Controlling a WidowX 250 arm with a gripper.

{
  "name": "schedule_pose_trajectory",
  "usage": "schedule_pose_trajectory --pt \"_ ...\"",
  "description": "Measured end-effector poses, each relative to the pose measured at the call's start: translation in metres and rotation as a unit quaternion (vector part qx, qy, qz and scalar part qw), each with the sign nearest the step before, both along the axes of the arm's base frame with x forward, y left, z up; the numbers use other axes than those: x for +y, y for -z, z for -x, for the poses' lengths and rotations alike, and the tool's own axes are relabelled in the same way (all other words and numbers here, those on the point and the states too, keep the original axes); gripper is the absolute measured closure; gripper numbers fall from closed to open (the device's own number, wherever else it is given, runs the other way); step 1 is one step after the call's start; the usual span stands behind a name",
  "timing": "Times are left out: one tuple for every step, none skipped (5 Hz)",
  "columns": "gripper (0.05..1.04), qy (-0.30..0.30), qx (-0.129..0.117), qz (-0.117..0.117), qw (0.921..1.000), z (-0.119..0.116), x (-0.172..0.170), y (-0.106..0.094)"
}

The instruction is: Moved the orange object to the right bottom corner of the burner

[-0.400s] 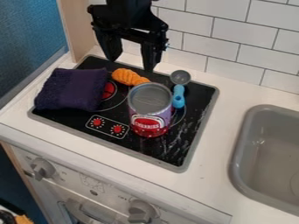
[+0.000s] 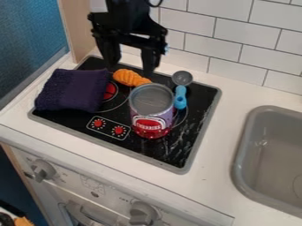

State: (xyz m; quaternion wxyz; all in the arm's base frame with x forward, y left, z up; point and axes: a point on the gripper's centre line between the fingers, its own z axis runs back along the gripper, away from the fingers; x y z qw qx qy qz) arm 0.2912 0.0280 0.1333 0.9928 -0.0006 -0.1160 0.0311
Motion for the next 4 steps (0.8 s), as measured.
schedule_pose_trajectory --pt "0.084 -0.108 -0.003 0.037 0.9935 -0.006 0.017 0.003" --pt "0.084 -0.214 -0.001 0.032 0.9762 -0.014 0.030 0.008" --pt "0.084 -0.337 0.013 0.030 0.9408 -0.027 0.034 0.019" --pt "0.084 -0.442 0.041 0.012 0.8960 -0.050 0.028 0.032"
